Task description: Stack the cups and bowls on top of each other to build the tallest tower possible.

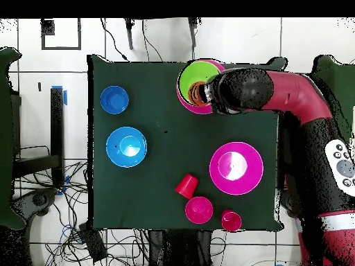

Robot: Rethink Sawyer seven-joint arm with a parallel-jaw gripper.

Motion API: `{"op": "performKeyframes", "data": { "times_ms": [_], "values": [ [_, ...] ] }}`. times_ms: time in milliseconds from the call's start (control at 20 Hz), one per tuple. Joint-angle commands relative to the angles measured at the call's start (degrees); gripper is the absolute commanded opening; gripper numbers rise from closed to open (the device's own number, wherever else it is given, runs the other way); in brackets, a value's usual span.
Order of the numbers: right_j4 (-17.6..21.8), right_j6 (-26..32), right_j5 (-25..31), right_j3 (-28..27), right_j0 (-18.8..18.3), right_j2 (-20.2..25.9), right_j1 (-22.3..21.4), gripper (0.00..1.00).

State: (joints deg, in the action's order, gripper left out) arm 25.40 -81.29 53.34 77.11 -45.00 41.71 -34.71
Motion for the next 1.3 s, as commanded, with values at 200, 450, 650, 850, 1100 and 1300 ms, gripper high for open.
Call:
{"op": "performKeyframes", "data": {
  "times_ms": [200,450,650,850,1100,1300],
  "values": [
    [1.42,2.98,11.22,-8.42,3.21,-4.60,3.54,0.00],
    [2.11,3.01,12.50,-9.33,3.89,-4.90,3.21,0.00],
    [2.36,2.07,10.82,-7.47,4.46,-5.19,2.98,0.00],
    [1.77,-0.09,10.22,-5.70,5.58,-5.86,3.27,0.00],
    [2.43,-2.76,7.53,-3.51,6.90,-7.57,4.27,0.00],
    [2.78,-3.28,5.68,-2.72,7.25,-8.67,5.17,0.00]
  ]
}}
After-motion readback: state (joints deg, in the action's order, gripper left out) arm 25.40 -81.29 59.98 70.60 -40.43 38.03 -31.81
